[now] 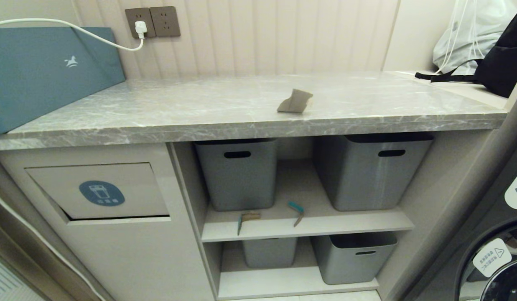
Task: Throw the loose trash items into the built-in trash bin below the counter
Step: Pick up the garbage
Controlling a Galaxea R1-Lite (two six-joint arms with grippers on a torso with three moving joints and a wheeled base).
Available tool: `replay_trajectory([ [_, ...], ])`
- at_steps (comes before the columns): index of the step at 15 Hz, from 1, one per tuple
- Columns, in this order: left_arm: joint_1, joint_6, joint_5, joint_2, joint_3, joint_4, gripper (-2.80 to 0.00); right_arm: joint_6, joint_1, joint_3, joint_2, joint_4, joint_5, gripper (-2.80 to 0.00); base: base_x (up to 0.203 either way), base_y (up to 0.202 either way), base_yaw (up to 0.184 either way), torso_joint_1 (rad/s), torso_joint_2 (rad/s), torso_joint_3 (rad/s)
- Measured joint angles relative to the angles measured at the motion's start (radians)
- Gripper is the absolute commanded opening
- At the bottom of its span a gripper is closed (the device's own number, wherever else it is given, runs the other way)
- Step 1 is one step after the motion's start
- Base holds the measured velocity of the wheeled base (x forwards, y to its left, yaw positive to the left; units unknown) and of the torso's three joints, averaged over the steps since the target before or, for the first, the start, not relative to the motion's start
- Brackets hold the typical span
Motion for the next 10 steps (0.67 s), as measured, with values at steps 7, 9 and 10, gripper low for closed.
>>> replay_trajectory([
  [7, -0.004, 0.027, -0.002, 0.0, 0.0, -0.002, -2.8, 0.0, 0.0, 0.0, 0.0, 0.0, 0.0, -2.8, 0.0, 0.0, 0.0, 0.0, 0.0, 0.0],
  [9, -0.003, 0.035, -0.002, 0.0, 0.0, -0.002, -2.8, 0.0, 0.0, 0.0, 0.0, 0.0, 0.0, -2.8, 0.0, 0.0, 0.0, 0.0, 0.0, 0.0],
  [10, -0.003, 0.035, -0.004, 0.005, 0.0, -0.004, -2.8, 0.0, 0.0, 0.0, 0.0, 0.0, 0.0, -2.8, 0.0, 0.0, 0.0, 0.0, 0.0, 0.0],
])
